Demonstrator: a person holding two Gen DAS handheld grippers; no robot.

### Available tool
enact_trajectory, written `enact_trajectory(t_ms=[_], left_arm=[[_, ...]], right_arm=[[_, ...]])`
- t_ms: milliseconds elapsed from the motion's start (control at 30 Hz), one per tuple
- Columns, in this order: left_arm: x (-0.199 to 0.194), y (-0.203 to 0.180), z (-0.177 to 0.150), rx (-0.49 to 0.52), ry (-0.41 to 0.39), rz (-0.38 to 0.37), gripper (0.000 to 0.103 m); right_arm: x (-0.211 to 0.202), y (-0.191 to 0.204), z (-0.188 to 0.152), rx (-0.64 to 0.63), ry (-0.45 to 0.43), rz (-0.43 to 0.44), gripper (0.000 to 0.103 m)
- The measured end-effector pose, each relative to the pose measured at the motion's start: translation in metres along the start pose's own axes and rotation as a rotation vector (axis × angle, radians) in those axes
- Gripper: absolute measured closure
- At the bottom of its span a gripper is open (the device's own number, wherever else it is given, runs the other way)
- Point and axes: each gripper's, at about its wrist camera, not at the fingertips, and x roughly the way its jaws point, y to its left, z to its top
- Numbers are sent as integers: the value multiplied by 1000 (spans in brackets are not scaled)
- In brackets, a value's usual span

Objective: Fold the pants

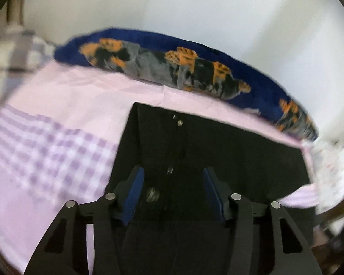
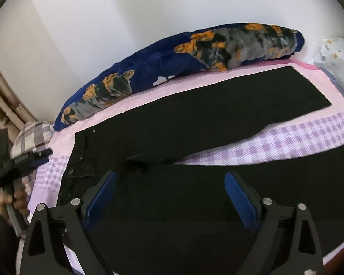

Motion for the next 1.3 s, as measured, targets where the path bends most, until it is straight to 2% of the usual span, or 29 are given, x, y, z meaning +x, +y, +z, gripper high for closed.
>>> enact_trajectory(t_ms=[133,267,367,633,933,1033,1233,1267,1300], left_arm=[[36,33,34,-107,67,-129,61],[70,62,54,-203,122,-182,67],[90,77,62,-240,146,-196,69],[120,99,77,-259,191,-276,69],[136,72,79,-154,259,-429,74],[143,68,84,-126,246,-372,74],[150,76,95,-219,185,-355,76],[147,73,94,-199,164,-328,87],[142,69,92,-161,139,-288,94]], right_arm=[[22,4,9,-5,29,15,10],[46,8,18,-11,64,-5,10],[63,10,24,-21,86,-15,10],[102,27,50,-49,103,24,10],[138,45,72,-111,115,58,10],[144,47,75,-138,124,72,10],[157,44,85,-220,155,83,10],[158,43,89,-244,162,90,10],[160,41,94,-275,174,99,10]])
